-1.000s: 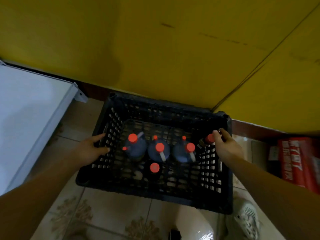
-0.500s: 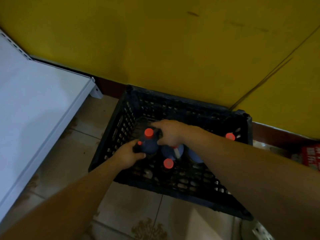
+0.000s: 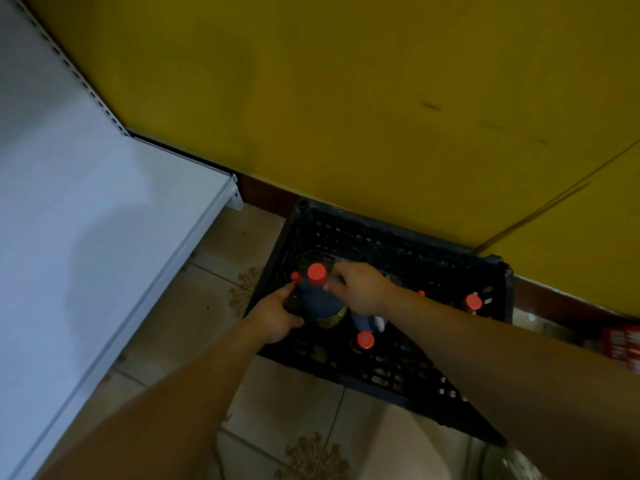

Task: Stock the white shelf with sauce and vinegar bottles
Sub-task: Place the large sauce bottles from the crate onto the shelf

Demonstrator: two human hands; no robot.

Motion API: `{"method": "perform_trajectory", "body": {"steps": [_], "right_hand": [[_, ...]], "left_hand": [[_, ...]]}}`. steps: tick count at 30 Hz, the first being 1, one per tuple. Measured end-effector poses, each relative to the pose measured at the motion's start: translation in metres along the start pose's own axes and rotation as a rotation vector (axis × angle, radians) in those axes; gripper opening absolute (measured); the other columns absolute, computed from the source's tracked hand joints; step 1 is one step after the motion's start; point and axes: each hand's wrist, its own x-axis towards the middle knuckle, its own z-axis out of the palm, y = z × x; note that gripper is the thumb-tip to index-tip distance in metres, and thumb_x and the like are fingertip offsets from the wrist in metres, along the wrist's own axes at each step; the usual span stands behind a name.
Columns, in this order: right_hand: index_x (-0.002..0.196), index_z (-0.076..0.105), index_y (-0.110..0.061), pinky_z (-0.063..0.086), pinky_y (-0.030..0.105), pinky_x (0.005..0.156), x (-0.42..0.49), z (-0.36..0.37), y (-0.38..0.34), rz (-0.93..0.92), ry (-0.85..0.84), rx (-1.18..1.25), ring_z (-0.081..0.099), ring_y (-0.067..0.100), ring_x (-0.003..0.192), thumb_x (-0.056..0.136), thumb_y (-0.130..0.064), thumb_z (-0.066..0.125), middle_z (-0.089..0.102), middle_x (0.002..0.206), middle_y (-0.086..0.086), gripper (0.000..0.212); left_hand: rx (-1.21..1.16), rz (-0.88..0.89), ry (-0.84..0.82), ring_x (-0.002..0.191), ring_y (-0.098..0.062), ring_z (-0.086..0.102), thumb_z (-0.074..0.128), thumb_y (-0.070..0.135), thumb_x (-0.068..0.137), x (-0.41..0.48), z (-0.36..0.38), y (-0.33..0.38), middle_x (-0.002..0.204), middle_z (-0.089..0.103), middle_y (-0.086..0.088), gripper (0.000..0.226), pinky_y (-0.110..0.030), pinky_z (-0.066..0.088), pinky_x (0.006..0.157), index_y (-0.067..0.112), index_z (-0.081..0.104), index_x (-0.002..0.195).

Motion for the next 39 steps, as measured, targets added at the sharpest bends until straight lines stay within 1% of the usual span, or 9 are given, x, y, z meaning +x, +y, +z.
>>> {"method": "perform_trajectory", "body": {"steps": [5, 9, 12, 14, 17, 18, 22, 29, 39], "right_hand": [[0.072, 0.044, -0.021, 0.031, 0.026, 0.055, -0.074, -0.064, -0.056, -0.116, 0.294, 0.163, 0.044, 0.012, 0.064, 0.098, -0.028, 0.054, 0.046, 0.068, -0.002, 0.029], [0.069, 0.045, -0.021, 0.039, 0.031, 0.061, -0.143, -0.105, -0.112, -0.253, 0.550, 0.313, 0.044, 0.012, 0.061, 0.098, -0.024, 0.054, 0.049, 0.063, -0.001, 0.031], [0.072, 0.047, -0.019, 0.046, 0.040, 0.066, -0.196, -0.126, -0.165, -0.377, 0.615, 0.479, 0.052, 0.020, 0.067, 0.099, -0.023, 0.052, 0.055, 0.070, 0.008, 0.028], [0.074, 0.049, -0.018, 0.047, 0.040, 0.064, -0.228, -0.136, -0.203, -0.443, 0.657, 0.519, 0.055, 0.023, 0.068, 0.099, -0.027, 0.052, 0.057, 0.072, 0.010, 0.027], [0.083, 0.050, -0.023, 0.046, 0.033, 0.060, -0.272, -0.145, -0.252, -0.593, 0.755, 0.528, 0.059, 0.022, 0.069, 0.098, -0.028, 0.055, 0.061, 0.079, 0.008, 0.017], [0.094, 0.050, -0.026, 0.047, 0.032, 0.060, -0.286, -0.144, -0.264, -0.639, 0.739, 0.532, 0.061, 0.020, 0.072, 0.097, -0.026, 0.057, 0.063, 0.085, 0.008, 0.007], [0.147, 0.020, -0.042, 0.056, 0.031, 0.071, -0.335, -0.126, -0.303, -0.707, 0.511, 0.444, 0.065, 0.021, 0.099, 0.094, -0.027, 0.060, 0.059, 0.121, 0.009, 0.068], [0.150, -0.001, -0.049, 0.058, 0.045, 0.081, -0.379, -0.102, -0.368, -0.794, 0.578, 0.375, 0.060, 0.021, 0.108, 0.095, -0.036, 0.058, 0.037, 0.152, 0.002, 0.082], [0.151, 0.006, -0.045, 0.056, 0.041, 0.087, -0.378, -0.074, -0.445, -0.911, 0.530, 0.394, 0.055, 0.027, 0.121, 0.097, -0.034, 0.055, 0.030, 0.156, 0.003, 0.074]], "left_hand": [[0.057, 0.219, 0.018, 0.136, -0.020, 0.037, 0.077, 0.023, 0.079, -0.063, -0.026, 0.027, 0.150, 0.032, 0.007, 0.095, -0.034, 0.038, 0.105, 0.027, 0.017, 0.152], [-0.101, 0.540, 0.138, 0.141, -0.006, 0.025, 0.082, 0.021, 0.073, -0.142, -0.035, 0.067, 0.152, 0.022, 0.018, 0.106, -0.030, 0.030, 0.112, 0.034, 0.011, 0.150], [-0.225, 0.720, 0.202, 0.131, -0.007, 0.045, 0.085, 0.021, 0.066, -0.214, -0.038, 0.100, 0.148, 0.040, 0.012, 0.113, -0.037, 0.043, 0.103, 0.039, 0.010, 0.149], [-0.293, 0.806, 0.285, 0.116, -0.003, 0.057, 0.084, 0.006, 0.067, -0.259, -0.040, 0.119, 0.136, 0.051, 0.010, 0.114, -0.028, 0.051, 0.092, 0.029, 0.010, 0.150], [-0.373, 0.911, 0.340, 0.110, -0.013, 0.063, 0.086, 0.004, 0.061, -0.322, -0.043, 0.135, 0.125, 0.062, 0.003, 0.102, -0.033, 0.054, 0.088, 0.032, 0.029, 0.141], [-0.406, 0.937, 0.346, 0.110, -0.018, 0.064, 0.087, 0.009, 0.058, -0.341, -0.044, 0.137, 0.123, 0.064, 0.001, 0.097, -0.037, 0.054, 0.089, 0.035, 0.035, 0.136], [-0.519, 0.954, 0.398, 0.106, -0.021, 0.066, 0.083, 0.008, 0.058, -0.407, -0.054, 0.137, 0.118, 0.066, -0.004, 0.095, -0.038, 0.055, 0.087, 0.029, 0.035, 0.136], [-0.487, 0.924, 0.382, 0.108, -0.026, 0.065, 0.076, 0.010, 0.061, -0.500, -0.082, 0.116, 0.120, 0.066, -0.008, 0.081, -0.040, 0.054, 0.087, 0.028, 0.044, 0.133], [-0.478, 0.862, 0.720, 0.098, -0.018, 0.068, 0.072, 0.007, 0.079, -0.565, -0.113, 0.080, 0.110, 0.068, 0.001, 0.069, -0.034, 0.057, 0.079, 0.045, 0.037, 0.125]]}}
